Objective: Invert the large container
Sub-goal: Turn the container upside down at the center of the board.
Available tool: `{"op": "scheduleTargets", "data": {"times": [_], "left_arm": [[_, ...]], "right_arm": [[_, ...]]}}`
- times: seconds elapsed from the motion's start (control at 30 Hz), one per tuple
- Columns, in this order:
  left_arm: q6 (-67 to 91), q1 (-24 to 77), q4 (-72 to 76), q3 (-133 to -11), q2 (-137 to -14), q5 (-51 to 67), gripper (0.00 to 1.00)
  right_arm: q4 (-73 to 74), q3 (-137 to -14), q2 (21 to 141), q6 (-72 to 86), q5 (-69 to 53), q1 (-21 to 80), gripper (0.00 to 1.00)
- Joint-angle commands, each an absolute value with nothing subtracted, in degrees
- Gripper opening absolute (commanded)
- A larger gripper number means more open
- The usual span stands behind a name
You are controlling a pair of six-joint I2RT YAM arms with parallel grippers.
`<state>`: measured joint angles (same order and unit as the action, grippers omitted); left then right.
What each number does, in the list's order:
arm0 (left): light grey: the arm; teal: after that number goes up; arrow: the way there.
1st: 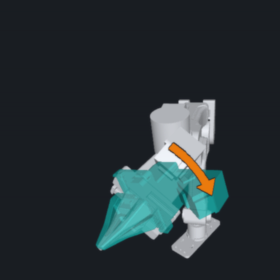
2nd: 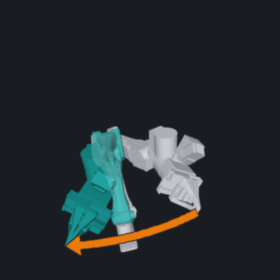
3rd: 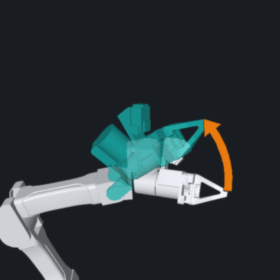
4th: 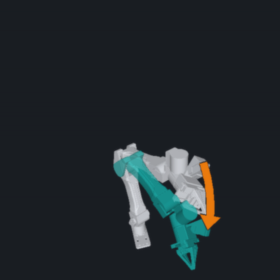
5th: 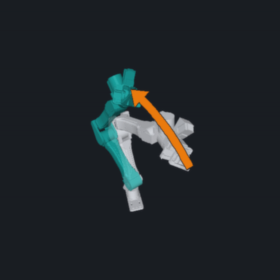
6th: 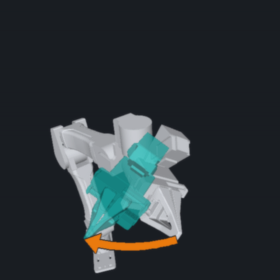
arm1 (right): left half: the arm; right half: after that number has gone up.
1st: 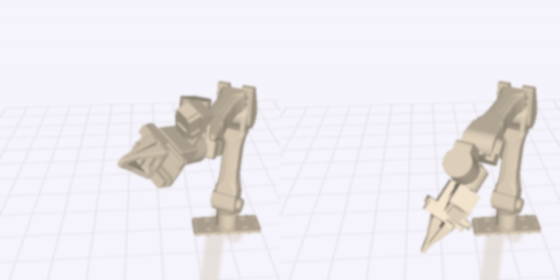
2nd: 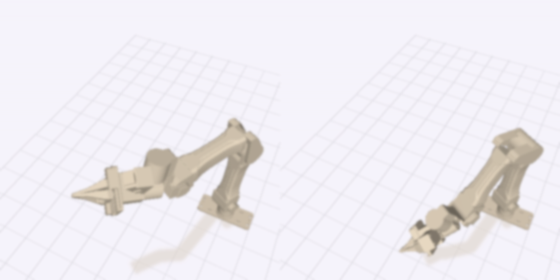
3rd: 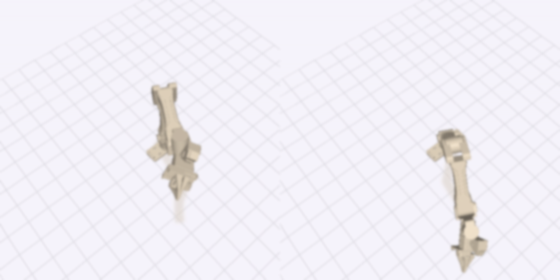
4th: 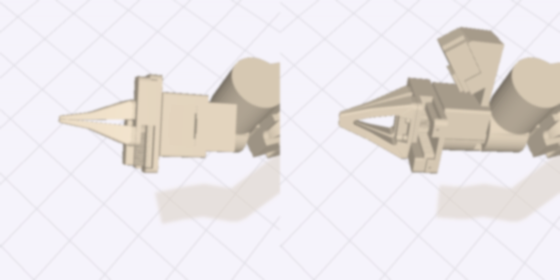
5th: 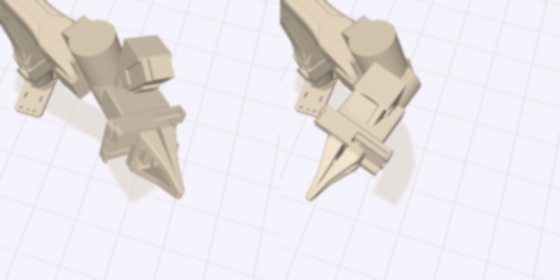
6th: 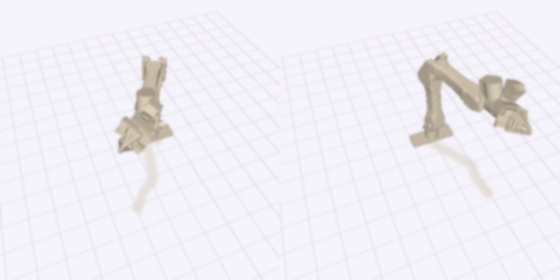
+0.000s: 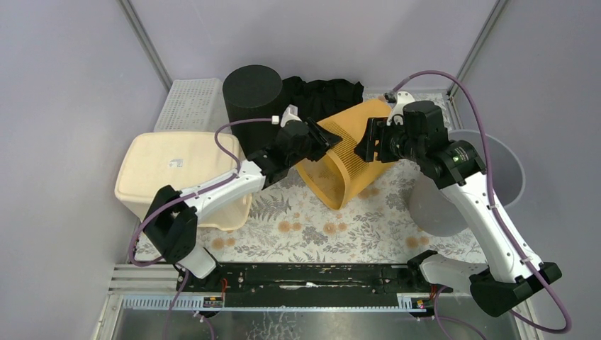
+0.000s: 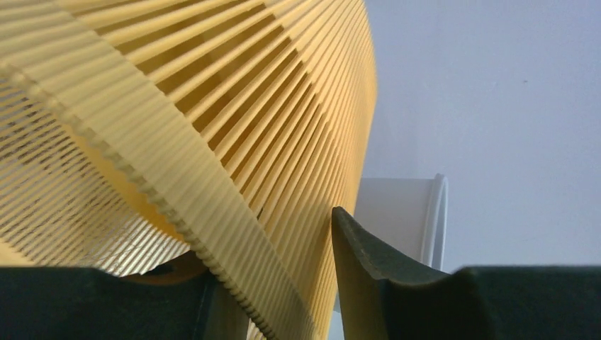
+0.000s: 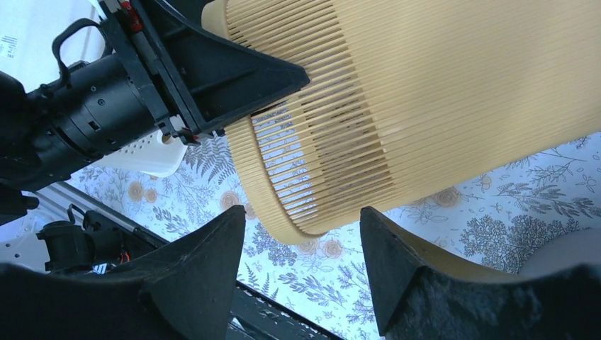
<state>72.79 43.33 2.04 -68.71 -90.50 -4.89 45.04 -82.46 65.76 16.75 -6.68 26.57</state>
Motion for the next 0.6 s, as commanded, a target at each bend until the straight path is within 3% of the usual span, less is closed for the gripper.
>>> {"op": "scheduleTargets", "data": {"times": [0.0,0.07,0.13,0.17,0.57], "left_arm": [[75.7,43.1,6.1,-66.7,-89.0,-5.5,0.41],[76.5,43.1,6.4,-65.3,-88.5,-5.5,0.25],[77.0,43.0,7.0,-64.2,-88.6,-5.1,0.03],[77.5,43.0,8.1,-63.7,-88.8,-4.8,0.00],[83.3,42.7,45.7,-56.4,-95.0,0.0,0.00]], "right_arm": [[45.8,-84.4,66.2,16.1,-7.1,26.4,0.67],[46.0,-84.5,66.4,16.2,-7.2,26.4,0.66],[46.1,-84.6,66.6,16.5,-7.7,26.4,0.65],[46.2,-84.6,66.5,16.6,-7.8,26.4,0.65],[51.3,-89.8,66.4,16.0,-5.9,26.4,0.63]]}}
